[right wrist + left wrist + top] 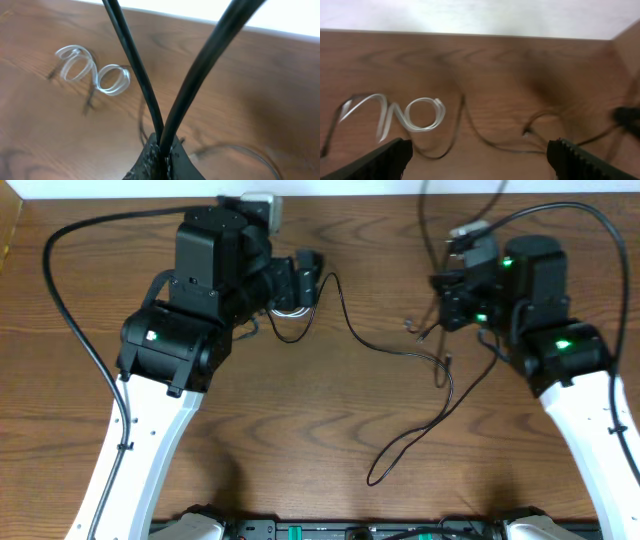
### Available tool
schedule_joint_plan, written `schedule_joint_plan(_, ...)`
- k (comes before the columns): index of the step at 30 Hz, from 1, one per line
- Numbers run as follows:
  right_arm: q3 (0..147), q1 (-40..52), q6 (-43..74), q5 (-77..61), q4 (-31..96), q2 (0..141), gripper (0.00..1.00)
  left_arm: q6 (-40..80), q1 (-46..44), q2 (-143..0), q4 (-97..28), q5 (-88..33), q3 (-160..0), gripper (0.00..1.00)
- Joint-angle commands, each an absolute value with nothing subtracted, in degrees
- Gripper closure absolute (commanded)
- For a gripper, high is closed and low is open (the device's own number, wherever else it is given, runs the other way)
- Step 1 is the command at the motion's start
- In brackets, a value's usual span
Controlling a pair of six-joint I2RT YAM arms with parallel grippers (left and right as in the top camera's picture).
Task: Untangle cables
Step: 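Pull the black cable rightward with the right gripper, separating it from the white cable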
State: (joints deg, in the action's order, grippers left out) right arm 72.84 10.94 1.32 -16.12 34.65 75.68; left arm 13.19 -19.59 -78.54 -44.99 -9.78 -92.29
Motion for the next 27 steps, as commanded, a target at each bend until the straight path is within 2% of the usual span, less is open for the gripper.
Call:
schedule_joint_plan(1, 79.13, 3.75, 2.31, -14.94, 39.03, 75.11, 0.99, 12.23, -19.29, -77.84, -48.49, -2.15, -92.75, 0.09)
schedule_joint_plan(6, 86.43, -11.22, 2.04, -14.92, 48.84, 75.66, 0.99, 12.23, -19.29, -77.84, -54.48, -1.76, -92.75, 0.09)
schedule_joint_plan(8, 88.95, -19.14, 0.6, -13.96, 53.82, 77.6, 0.99, 12.25, -19.29, -77.84, -57.98, 2.17, -92.75, 0.09)
schedule_joint_plan(11, 90.32, -23.9, -0.73, -11.31, 57.23, 80.09, 0.99, 12.27, -19.29, -77.84, -60.95, 7.05, -92.71, 0.08)
schedule_joint_plan(19, 99.13, -25.96, -1.37, 4.38, 63.48, 92.6, 0.99, 12.32, -19.29, -77.84, -65.84, 8.62, -90.11, 0.08)
schedule_joint_plan(27, 122.91, -28.86, 4.99, 20.53, 78.83, 114.48, 0.99, 12.62, -19.29, -77.87, -66.65, 8.6, -90.11, 0.08)
